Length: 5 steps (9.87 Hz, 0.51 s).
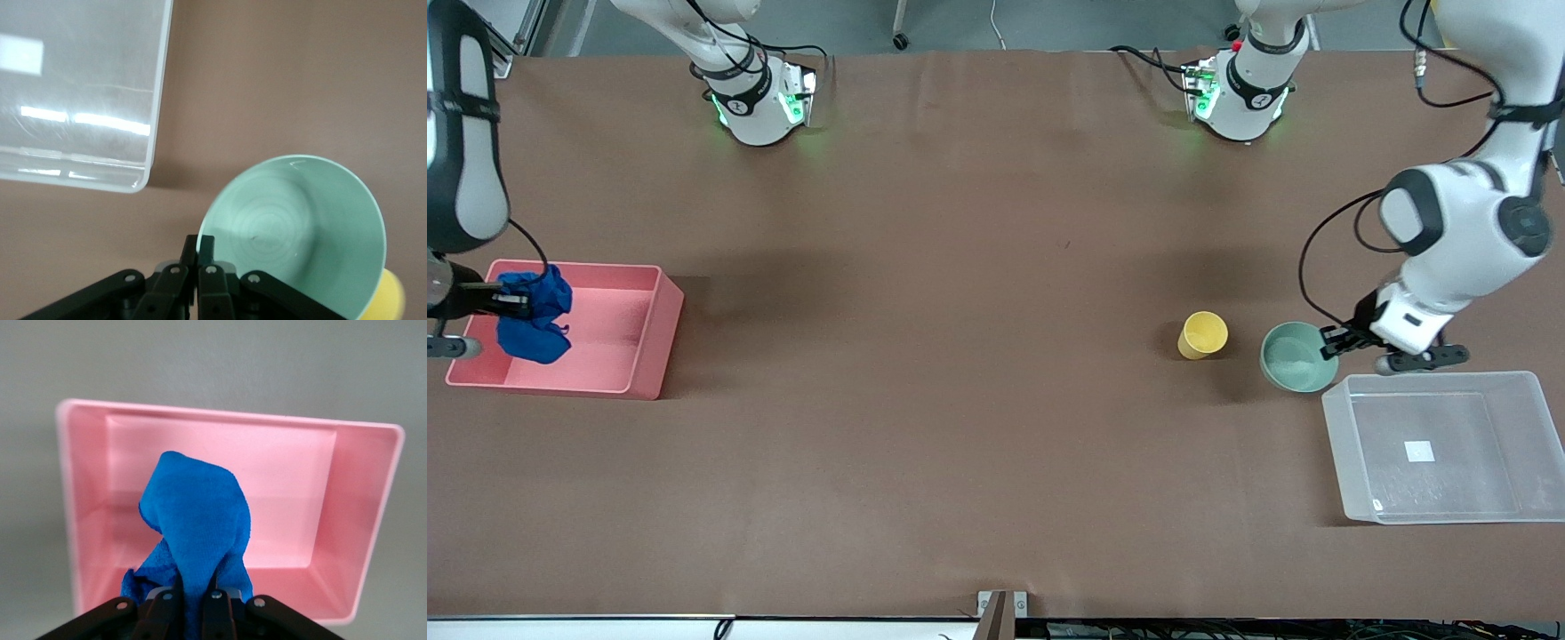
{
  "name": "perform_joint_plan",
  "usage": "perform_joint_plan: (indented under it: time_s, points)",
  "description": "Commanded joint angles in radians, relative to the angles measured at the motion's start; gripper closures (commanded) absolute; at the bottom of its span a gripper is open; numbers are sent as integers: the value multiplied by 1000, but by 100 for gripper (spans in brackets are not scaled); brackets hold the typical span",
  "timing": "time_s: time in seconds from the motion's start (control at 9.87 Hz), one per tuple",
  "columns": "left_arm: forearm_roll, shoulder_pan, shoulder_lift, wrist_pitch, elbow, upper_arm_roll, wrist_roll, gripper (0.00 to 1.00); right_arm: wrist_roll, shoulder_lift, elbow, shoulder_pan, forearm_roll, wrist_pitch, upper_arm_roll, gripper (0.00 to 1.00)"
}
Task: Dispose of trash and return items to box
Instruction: 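Drop the cloth into the pink bin while the left gripper lifts the bowl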
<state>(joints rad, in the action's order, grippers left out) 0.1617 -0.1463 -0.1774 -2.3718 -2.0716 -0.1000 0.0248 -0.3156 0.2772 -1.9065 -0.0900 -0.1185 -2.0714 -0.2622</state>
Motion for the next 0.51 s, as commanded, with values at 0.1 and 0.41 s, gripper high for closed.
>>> perform_joint_plan:
  time_s: [0.1,0.41]
  points:
    - [4,-21,-134,126,250,6,49,100,-69,120,-116,-19,-9,-287,-11,90]
    - [-94,-136,-372,128,546,5,179,100,-60,143,-123,-16,3,-311,-9,0]
